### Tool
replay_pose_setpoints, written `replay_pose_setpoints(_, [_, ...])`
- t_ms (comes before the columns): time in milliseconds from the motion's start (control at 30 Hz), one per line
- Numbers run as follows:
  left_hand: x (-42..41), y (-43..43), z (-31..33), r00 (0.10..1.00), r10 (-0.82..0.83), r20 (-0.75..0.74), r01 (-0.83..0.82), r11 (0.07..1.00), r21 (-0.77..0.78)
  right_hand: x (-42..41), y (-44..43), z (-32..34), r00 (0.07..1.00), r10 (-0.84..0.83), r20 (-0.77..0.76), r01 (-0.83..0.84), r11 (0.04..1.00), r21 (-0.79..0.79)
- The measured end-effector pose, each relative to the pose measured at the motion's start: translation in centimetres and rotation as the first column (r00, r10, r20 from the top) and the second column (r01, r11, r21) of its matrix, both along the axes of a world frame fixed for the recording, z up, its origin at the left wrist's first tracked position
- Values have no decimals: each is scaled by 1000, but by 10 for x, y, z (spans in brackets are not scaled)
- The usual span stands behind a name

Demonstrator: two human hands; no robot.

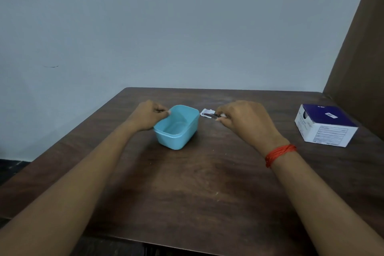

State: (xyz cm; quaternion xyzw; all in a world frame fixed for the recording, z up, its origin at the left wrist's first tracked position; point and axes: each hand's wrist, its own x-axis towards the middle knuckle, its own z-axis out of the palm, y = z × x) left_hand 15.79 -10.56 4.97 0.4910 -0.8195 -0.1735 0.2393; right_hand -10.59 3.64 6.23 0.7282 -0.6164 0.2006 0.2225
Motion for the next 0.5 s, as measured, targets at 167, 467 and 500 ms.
replay_pose_setpoints(167, [39, -19, 3, 991, 112, 67, -113, 994, 12, -3, -4, -6, 1000, -22, 23, 20, 998, 54])
replay_pose_setpoints(467, [8, 9, 40, 988, 151, 37, -135, 953, -272, -5, -7, -8, 999, -33, 38, 29, 995, 92])
replay_pose_setpoints(500, [-8, 20, 45, 997, 64, -30, -70, 968, -241, -5, -7, -8, 999, -32, 38, 28, 995, 98])
